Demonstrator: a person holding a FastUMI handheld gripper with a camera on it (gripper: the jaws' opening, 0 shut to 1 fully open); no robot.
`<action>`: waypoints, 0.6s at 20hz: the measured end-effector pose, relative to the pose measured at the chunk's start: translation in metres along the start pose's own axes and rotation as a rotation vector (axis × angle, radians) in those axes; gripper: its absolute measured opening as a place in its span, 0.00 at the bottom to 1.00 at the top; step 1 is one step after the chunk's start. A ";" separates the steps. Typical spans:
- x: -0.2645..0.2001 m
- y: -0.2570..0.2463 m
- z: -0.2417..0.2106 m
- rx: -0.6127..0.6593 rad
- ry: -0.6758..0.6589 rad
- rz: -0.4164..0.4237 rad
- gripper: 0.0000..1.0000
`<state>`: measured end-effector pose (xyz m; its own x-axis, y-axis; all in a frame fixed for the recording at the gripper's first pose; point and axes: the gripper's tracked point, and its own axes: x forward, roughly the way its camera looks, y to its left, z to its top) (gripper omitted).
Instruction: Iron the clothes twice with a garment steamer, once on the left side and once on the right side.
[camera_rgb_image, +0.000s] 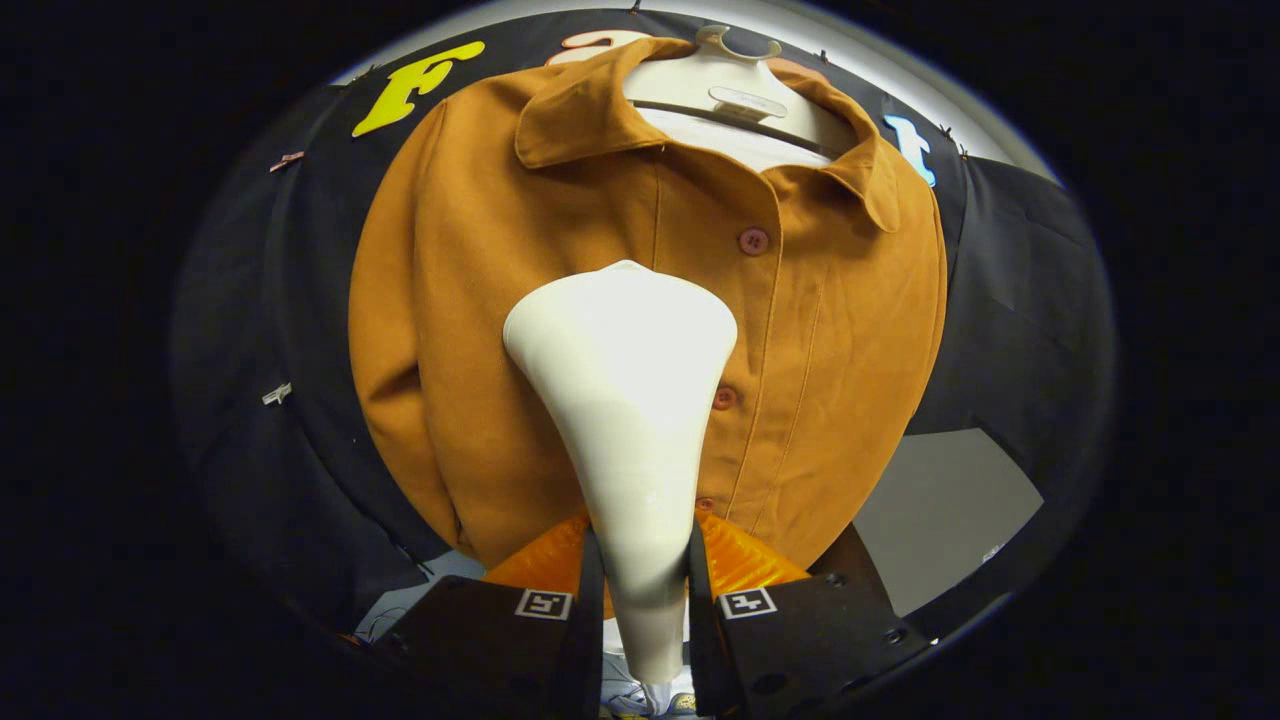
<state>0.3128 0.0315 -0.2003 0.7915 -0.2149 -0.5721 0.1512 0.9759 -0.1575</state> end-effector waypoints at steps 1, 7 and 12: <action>0.002 0.002 -0.005 -0.002 0.013 -0.001 0.39; 0.020 0.012 -0.052 -0.015 0.118 0.009 0.39; 0.027 0.021 -0.089 -0.011 0.205 0.021 0.39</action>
<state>0.2846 0.0426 -0.2904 0.6572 -0.1984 -0.7271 0.1281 0.9801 -0.1517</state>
